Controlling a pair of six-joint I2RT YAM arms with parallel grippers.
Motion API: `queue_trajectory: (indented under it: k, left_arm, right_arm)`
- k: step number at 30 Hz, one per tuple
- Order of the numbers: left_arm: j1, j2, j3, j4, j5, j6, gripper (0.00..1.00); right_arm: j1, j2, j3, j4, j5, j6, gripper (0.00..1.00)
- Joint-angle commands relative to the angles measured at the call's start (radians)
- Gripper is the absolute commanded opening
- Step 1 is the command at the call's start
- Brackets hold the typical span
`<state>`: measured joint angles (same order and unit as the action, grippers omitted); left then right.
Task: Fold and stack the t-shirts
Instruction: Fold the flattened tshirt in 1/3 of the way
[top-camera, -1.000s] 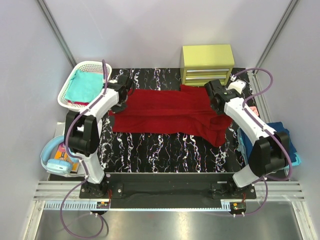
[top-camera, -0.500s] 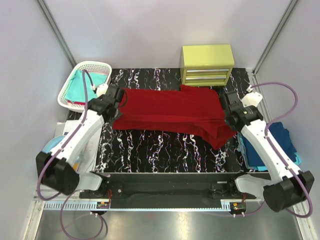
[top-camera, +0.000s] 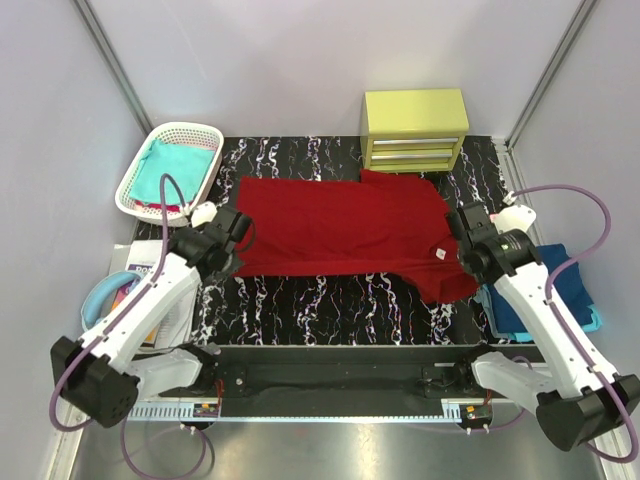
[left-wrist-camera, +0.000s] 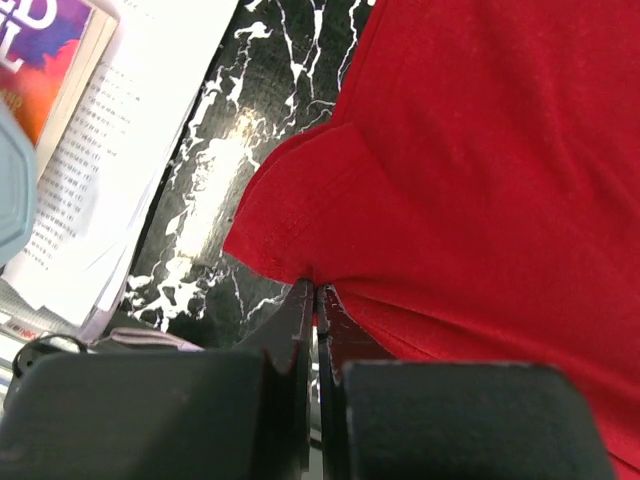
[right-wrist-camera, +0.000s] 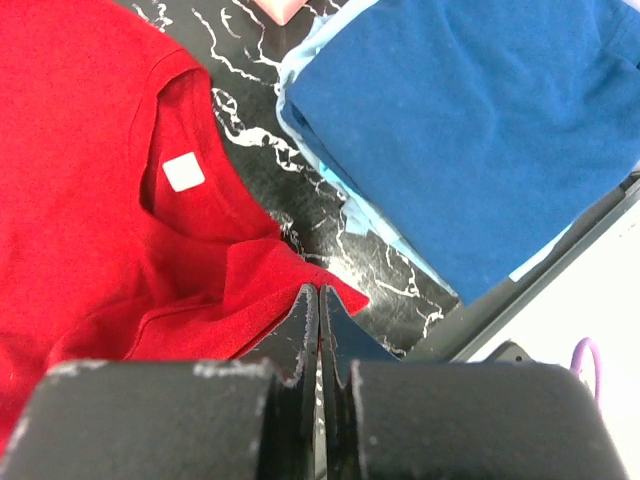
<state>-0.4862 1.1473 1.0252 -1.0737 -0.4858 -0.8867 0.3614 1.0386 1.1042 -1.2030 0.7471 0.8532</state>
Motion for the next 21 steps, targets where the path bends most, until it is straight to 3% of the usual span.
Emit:
queue_trajectory:
  k: [1, 11, 21]
  left_arm:
    - [-0.002, -0.067, 0.026, -0.110, -0.074, -0.037, 0.00]
    - [-0.026, -0.121, 0.036, -0.209, -0.096, -0.063, 0.00]
    - [-0.031, -0.161, 0.016, -0.244, -0.077, -0.081, 0.00]
  right_arm:
    - [0.019, -0.061, 0.074, -0.131, 0.037, 0.044, 0.00]
    - [0.143, -0.081, 0.102, -0.250, -0.018, 0.211, 0.00]
    - [0.166, -0.088, 0.088, -0.288, -0.011, 0.277, 0.00]
